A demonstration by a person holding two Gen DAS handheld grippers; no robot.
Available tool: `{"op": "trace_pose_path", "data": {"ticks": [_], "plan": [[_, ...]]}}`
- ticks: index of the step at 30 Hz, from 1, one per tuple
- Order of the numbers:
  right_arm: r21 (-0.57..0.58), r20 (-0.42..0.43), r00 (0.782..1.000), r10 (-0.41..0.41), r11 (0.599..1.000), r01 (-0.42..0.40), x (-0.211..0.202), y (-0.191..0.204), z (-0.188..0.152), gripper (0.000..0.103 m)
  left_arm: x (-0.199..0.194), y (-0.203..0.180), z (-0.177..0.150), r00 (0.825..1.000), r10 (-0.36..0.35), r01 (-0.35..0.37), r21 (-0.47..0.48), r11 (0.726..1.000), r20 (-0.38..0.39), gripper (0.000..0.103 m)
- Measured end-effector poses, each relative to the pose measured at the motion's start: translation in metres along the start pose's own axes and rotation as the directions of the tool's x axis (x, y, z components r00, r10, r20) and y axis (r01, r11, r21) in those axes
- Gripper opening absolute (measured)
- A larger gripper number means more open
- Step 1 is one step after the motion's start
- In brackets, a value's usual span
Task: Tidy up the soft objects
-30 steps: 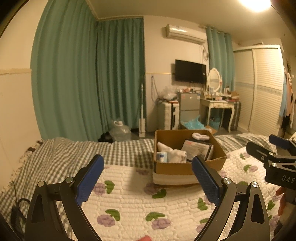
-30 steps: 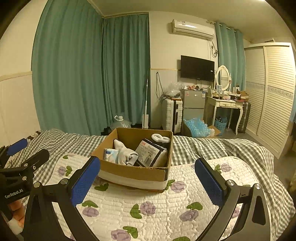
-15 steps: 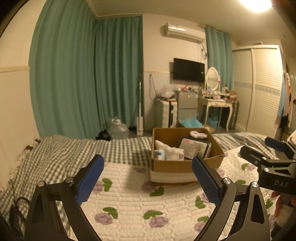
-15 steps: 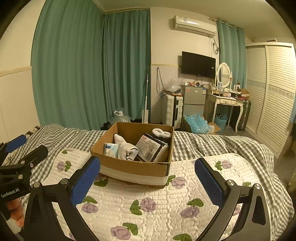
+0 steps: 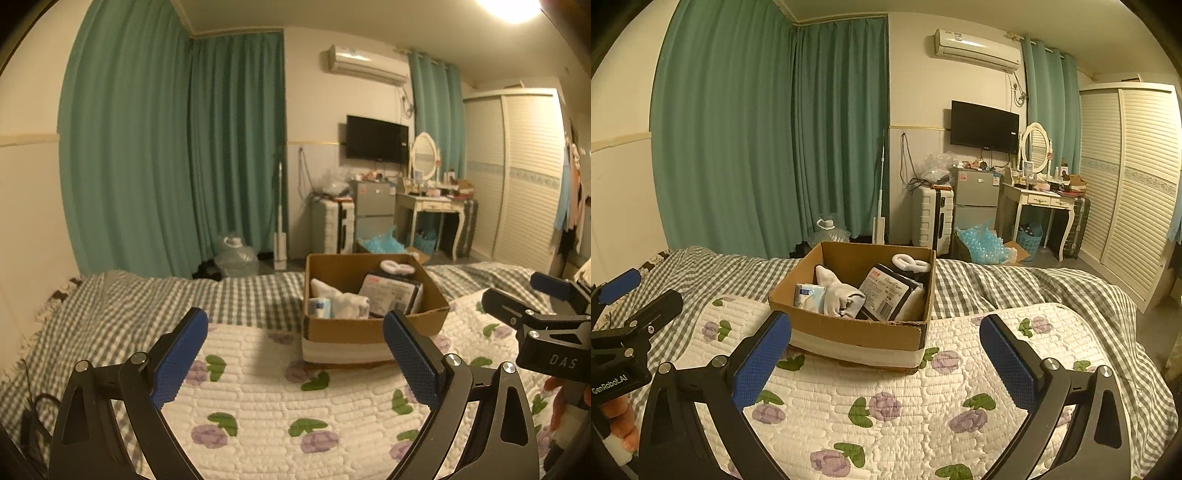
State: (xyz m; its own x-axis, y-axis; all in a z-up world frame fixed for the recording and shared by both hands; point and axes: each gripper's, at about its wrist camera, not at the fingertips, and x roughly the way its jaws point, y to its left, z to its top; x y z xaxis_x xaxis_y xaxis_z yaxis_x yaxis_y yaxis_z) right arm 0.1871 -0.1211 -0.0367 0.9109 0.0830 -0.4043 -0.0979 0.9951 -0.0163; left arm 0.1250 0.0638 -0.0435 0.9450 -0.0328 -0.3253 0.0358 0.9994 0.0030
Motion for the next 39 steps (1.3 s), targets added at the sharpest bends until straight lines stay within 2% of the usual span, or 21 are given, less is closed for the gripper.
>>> {"op": "trace_pose_path", "data": {"ticks": [39], "plan": [[-0.003,-0.018,1.0,-0.01,1.0,0.009,0.0023,0.0025,-0.0021,0.103,-0.0009,-0.0038,-0.0022,1.0,-0.001,0.001,0.006,1.0,-0.016,0.097]]}}
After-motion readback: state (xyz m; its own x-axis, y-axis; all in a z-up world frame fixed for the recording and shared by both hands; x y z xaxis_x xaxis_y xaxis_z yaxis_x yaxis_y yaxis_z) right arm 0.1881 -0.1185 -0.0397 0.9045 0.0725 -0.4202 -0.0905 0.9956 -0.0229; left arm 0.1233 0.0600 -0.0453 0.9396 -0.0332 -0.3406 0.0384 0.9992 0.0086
